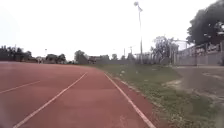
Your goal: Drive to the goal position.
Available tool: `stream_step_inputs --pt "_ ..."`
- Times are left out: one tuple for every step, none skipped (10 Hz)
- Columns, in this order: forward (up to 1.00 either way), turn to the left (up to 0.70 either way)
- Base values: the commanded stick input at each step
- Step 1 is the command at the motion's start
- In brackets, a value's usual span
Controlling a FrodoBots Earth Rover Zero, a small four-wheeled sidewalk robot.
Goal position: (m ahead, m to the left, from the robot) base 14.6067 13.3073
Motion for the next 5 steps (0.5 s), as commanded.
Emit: stream_step_inputs --pt "0.00 0.00" --pt "0.00 0.00" --pt "0.00 0.00" --pt "0.00 0.00" --pt "0.45 0.00"
